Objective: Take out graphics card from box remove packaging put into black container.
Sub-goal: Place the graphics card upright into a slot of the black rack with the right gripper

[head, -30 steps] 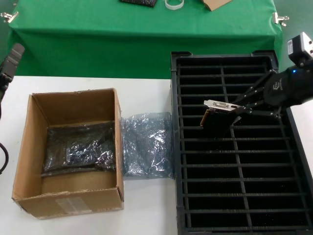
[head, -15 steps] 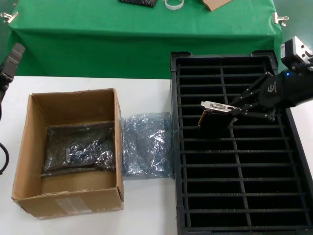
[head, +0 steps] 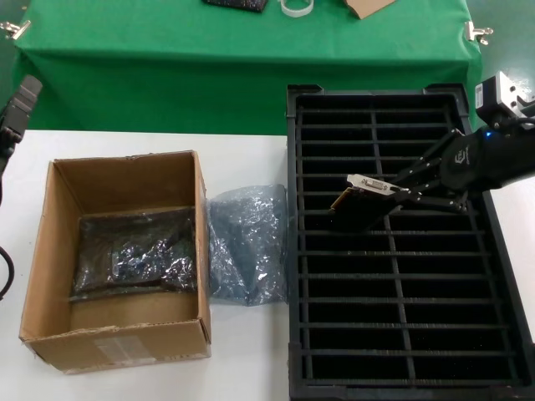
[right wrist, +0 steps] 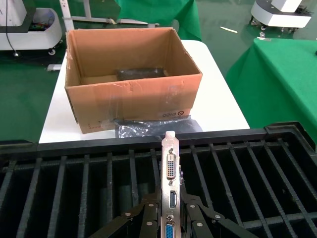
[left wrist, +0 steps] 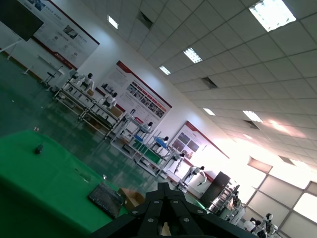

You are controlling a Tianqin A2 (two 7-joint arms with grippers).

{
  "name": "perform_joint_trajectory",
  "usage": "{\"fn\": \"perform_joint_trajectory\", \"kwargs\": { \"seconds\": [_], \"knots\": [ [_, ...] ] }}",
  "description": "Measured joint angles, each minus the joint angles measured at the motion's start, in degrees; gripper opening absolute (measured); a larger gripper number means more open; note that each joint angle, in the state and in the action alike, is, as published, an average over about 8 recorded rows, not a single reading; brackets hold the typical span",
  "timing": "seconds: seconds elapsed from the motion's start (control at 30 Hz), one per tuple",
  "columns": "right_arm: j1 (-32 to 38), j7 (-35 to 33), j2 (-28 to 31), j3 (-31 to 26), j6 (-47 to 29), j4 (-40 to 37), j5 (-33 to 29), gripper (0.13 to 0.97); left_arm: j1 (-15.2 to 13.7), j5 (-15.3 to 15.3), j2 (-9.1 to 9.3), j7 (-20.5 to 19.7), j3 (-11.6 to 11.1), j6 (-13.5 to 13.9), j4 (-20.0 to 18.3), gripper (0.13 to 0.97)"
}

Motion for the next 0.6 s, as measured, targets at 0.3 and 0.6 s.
{"fn": "perform_joint_trajectory", "kwargs": {
  "seconds": [0.3, 0.6],
  "knots": [
    [0.1, -1.0, 0.1, -0.1, -0.6, 0.0, -0.3, 0.192, 0.4, -0.3, -0.17, 1.1, -0.4, 0.5, -0.8, 0.138],
    [1.1, -1.7, 0.5, -0.5, -2.1, 0.0, -0.8, 0.192, 1.3, -0.9, -0.43, 2.4, -1.1, 0.8, -2.0, 0.138]
  ]
}}
